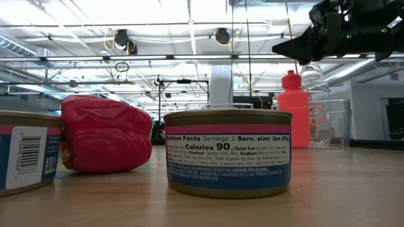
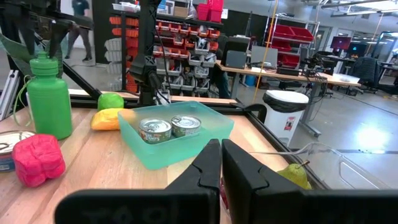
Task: Pick & Place Food Item
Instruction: Put the green water bottle into the right transparent bin
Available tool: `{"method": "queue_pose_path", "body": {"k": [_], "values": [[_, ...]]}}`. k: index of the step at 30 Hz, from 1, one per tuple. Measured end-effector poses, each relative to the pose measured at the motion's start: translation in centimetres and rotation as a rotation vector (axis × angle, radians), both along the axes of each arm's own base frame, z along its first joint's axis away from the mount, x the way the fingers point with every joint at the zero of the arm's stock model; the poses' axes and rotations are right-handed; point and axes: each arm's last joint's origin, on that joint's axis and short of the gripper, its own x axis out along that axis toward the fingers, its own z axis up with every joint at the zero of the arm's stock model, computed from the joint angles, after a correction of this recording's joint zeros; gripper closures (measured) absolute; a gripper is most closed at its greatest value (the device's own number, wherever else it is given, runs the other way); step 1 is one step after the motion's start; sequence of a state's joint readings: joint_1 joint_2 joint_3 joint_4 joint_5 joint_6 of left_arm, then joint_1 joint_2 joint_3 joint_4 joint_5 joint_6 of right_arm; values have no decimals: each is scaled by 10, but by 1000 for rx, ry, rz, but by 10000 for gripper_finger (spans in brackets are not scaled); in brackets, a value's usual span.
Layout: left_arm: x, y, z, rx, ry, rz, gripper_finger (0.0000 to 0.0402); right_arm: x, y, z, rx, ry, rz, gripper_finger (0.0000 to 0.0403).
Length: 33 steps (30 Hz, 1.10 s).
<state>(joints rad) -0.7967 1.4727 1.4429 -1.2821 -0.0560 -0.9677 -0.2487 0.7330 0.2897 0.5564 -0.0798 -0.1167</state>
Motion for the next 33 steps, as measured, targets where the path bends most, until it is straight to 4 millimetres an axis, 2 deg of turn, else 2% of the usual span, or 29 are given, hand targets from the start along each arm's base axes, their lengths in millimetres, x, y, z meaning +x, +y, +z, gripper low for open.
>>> {"method": "queue_pose_path", "body": {"k": [9,15,24,27,33], "values": [[1,0,0,15,-16,13,291,0,0,0,0,0,0,399],[2,-2,-3,16,0,34,296,0,0,0,0,0,0,399],[8,-12,-14,35,38,-40,298,0,0,0,12,2,1,399],[7,-11,-13,36,33,-60,315,0,0,0,31,-1,1,399],[1,-1,1,49,-39,-78,361,0,0,-3,62,16,1,399]]}}
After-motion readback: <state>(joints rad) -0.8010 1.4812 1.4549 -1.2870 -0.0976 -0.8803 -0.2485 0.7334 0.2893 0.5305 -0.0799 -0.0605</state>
